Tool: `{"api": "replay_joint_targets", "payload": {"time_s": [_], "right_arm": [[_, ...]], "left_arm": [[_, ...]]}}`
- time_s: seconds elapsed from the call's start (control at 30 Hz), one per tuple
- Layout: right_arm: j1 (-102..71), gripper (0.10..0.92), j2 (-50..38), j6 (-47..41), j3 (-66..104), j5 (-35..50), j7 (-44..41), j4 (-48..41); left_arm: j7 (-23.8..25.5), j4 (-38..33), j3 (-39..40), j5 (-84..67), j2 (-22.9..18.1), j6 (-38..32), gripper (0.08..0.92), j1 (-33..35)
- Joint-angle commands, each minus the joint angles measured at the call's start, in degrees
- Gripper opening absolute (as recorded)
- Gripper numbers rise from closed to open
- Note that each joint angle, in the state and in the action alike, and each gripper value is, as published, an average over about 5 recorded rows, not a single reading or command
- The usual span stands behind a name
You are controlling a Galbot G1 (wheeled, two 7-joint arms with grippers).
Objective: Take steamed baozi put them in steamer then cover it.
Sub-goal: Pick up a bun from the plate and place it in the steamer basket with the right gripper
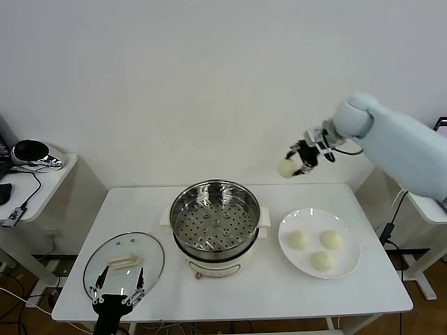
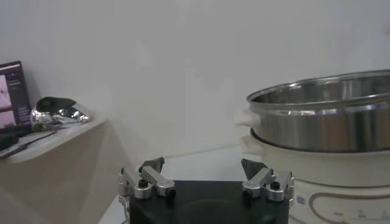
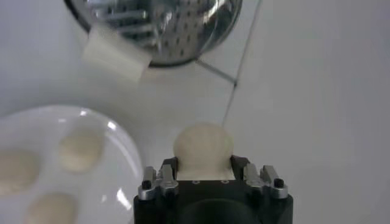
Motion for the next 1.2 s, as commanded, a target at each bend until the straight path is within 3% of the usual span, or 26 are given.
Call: {"api": "replay_joint_targets", "payload": {"time_s": [0.03, 0.23, 0.57, 0.9, 1.2], "right_arm": [[9.4, 0.557, 10.8, 4.5, -10.7, 6.0, 2.2, 3.3], [7.4, 0.560, 17.8, 10.8, -14.4, 2.1, 4.6, 2.7], [2.3, 0.568, 24.0, 24.7, -15.8, -12.3, 8.0, -5.3], [-3.7, 0.568, 26.7, 30.6, -14.1, -22.5, 11.5, -10.3], [-5.9, 0.577, 29.4, 33.0, -12.3, -25.9, 12.9, -15.0]], "left_arm": [[0.0, -0.3, -0.9, -0.7, -0.1, 0.0, 0.823, -0.1], [0.0, -0.9, -1.6, -0.9, -0.6, 0.1, 0.823, 0.0], [0.2, -2.3, -2.6, -1.0, -1.1, 0.4, 0.823, 0.5], [0.2, -2.1, -3.4, -1.5, -1.0, 0.3, 0.823, 0.4], [0.3, -2.1, -3.6, -1.7, -1.0, 0.3, 0.823, 0.4]]}}
